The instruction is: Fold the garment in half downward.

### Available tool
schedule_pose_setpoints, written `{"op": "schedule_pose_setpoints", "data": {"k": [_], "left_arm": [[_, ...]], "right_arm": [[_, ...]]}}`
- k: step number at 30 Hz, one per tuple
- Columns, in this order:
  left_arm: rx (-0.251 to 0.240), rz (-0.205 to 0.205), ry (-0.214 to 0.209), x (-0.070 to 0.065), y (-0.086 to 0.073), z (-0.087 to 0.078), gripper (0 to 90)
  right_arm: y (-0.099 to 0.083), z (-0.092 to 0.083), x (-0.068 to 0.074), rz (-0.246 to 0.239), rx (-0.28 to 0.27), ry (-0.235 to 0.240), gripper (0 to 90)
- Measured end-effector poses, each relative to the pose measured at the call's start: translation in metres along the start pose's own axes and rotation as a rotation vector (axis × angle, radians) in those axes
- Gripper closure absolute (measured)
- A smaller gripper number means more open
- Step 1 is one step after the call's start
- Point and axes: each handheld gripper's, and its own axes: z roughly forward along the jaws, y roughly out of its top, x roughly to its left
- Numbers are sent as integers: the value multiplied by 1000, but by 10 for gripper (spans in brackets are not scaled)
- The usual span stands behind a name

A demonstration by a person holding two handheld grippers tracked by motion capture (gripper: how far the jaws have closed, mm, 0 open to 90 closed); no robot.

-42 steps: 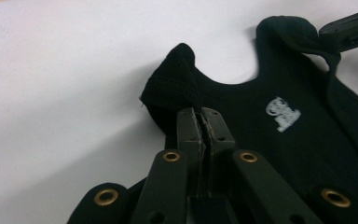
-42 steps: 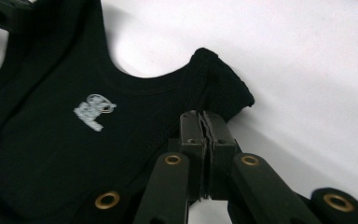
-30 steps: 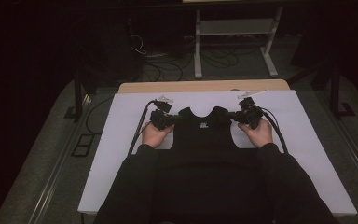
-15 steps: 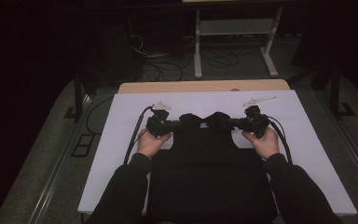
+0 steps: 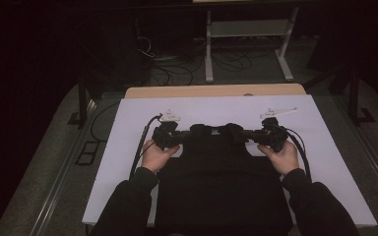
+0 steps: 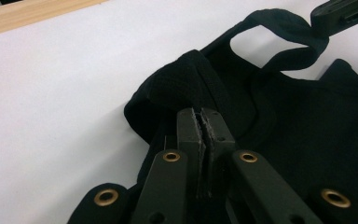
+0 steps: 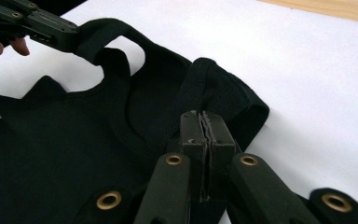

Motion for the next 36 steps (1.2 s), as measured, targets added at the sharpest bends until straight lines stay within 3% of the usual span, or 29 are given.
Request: {"op": "schedule_pose_setpoints", "data": {"k": [3, 6, 14, 27, 36], "left_arm": [[0, 10, -2, -2, -1, -3, 860], [-26, -6, -7, -5, -5, -10, 860], [-40, -30, -21, -5, -20, -21, 861], [-45, -10, -36, -18, -30, -31, 861], [-36, -6, -51, -28, -42, -46, 860]], "right_arm": [[-2, -3, 3, -1, -5, 7, 872], [-5, -5, 7, -1, -6, 14, 872], [-12, -13, 11, -6, -6, 16, 872], [-23, -22, 16, -8, 17, 22, 872], [-33, -34, 28, -26, 25, 48, 872]]}}
